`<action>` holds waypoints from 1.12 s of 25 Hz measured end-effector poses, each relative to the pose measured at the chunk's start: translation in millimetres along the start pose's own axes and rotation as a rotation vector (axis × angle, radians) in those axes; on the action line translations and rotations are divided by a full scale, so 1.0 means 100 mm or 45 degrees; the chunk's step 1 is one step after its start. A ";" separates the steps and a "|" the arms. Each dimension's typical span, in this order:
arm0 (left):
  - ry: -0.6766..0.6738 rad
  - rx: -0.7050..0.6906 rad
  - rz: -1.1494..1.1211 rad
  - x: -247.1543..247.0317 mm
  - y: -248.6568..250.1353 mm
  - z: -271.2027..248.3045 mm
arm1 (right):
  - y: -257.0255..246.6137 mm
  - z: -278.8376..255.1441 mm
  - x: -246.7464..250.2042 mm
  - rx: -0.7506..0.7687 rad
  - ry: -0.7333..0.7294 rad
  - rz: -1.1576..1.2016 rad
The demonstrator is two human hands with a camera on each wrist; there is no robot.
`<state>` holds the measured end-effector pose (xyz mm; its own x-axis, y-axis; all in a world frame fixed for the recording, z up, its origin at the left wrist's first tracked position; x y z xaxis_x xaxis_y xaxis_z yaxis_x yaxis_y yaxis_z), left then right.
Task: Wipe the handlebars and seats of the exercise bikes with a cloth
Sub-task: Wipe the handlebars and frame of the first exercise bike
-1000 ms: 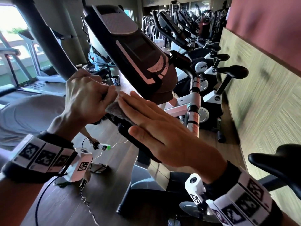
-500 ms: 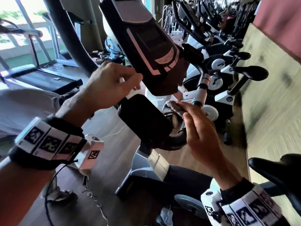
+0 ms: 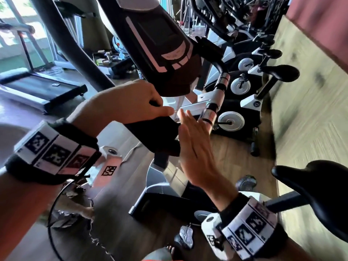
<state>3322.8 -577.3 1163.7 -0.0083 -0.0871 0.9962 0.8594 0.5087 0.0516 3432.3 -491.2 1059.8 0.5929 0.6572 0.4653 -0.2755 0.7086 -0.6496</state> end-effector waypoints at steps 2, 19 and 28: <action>0.028 -0.004 0.035 0.01 0.00 0.00 | -0.10 -0.12 -0.06 0.097 0.072 -0.136; 0.110 0.106 0.059 0.03 0.02 -0.05 | -0.25 -0.09 -0.11 -0.129 -0.021 -0.036; 0.141 0.111 0.016 0.05 0.05 -0.06 | -0.12 -0.09 -0.06 -0.015 -0.026 -0.233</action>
<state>3330.4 -580.6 1168.0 0.0626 -0.1720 0.9831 0.8115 0.5822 0.0501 3438.9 -506.5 1059.6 0.6170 0.5224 0.5886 -0.1550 0.8139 -0.5599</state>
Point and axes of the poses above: each hand's wrist, its own z-axis towards the middle knuckle, its own x-axis out of the back of the hand, y = z × x, the point moved 7 cm from there along z, towards the middle knuckle, and after that the axes turned 4 degrees about z, right-handed, at the moved point
